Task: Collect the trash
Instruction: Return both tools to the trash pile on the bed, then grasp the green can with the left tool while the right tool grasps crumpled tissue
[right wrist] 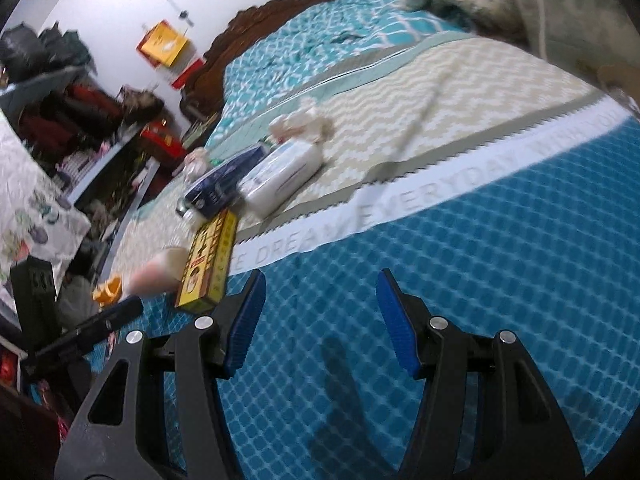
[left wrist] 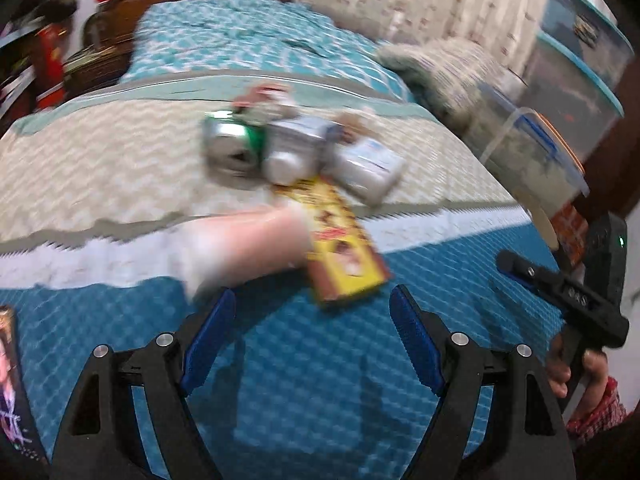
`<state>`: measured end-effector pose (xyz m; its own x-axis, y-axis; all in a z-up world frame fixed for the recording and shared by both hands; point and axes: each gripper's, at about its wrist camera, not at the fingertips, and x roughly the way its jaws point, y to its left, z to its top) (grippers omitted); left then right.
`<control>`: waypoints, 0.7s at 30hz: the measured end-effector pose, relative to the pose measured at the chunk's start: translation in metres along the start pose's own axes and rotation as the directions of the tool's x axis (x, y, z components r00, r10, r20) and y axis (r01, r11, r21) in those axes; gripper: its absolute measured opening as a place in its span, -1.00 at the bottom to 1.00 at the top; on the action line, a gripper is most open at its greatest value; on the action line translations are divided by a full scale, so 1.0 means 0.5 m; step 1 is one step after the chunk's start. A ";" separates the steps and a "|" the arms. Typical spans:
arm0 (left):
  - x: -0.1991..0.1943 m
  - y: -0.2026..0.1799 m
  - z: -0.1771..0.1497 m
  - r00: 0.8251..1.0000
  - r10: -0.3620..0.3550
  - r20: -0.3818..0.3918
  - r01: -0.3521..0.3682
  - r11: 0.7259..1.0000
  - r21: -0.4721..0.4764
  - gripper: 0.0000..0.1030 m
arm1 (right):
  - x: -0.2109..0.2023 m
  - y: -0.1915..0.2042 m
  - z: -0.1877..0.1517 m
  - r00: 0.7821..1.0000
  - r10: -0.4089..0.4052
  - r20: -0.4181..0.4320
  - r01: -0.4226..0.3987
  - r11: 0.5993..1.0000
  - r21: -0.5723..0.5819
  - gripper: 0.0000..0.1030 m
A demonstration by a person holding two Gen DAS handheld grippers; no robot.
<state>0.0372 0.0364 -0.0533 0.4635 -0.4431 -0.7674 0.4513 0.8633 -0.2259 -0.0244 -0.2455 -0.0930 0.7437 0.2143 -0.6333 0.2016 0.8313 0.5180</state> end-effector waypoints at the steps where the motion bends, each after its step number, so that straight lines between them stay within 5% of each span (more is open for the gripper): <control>1: -0.004 0.009 0.006 1.000 0.000 0.005 0.000 1.000 -0.014 0.47 | 0.006 0.012 0.001 1.000 0.002 -0.008 -0.002 1.000 -0.016 0.16; 8: -0.031 0.085 0.029 0.998 0.016 0.057 -0.011 0.997 -0.078 0.47 | 0.051 0.089 0.023 0.998 0.019 -0.052 -0.025 0.993 -0.119 0.16; 14: -0.035 0.119 0.039 0.996 0.004 0.084 0.006 0.993 -0.117 0.47 | 0.125 0.215 0.134 0.996 0.067 -0.066 -0.084 0.951 -0.298 0.20; 17: -0.036 0.130 0.048 0.996 0.001 0.084 0.010 0.991 -0.133 0.47 | 0.210 0.280 0.207 0.993 0.068 -0.097 -0.099 0.930 -0.353 0.43; 21: -0.047 0.141 0.077 0.994 0.028 0.109 -0.015 0.993 -0.121 0.47 | 0.353 0.333 0.272 0.977 0.045 -0.206 -0.114 0.934 -0.338 0.44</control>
<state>0.0872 0.0982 -0.0281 0.5562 -0.4421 -0.7037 0.3486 0.8928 -0.2854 0.2270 -0.1388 -0.0404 0.6044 0.3523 -0.7146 -0.1115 0.9255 0.3619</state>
